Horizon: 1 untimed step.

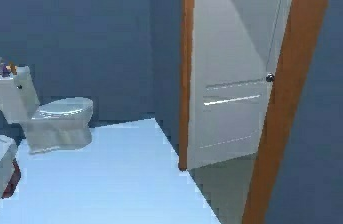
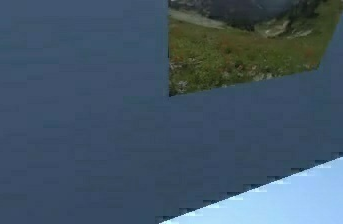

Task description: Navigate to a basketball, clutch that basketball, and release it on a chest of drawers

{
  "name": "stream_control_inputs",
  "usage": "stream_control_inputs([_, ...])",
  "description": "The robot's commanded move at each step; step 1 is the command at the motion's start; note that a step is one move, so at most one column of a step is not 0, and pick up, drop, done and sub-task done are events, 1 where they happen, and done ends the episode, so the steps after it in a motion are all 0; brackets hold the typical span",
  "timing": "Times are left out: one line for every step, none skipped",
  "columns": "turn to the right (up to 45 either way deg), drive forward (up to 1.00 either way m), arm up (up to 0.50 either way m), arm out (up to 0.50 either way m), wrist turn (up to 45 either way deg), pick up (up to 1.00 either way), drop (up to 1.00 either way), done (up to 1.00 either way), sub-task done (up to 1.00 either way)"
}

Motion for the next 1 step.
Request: stream_control_inputs([0.0, 0.9, 0.0, 0.0, 0.0, 0.0, 0.0, 0.0, 0.0])
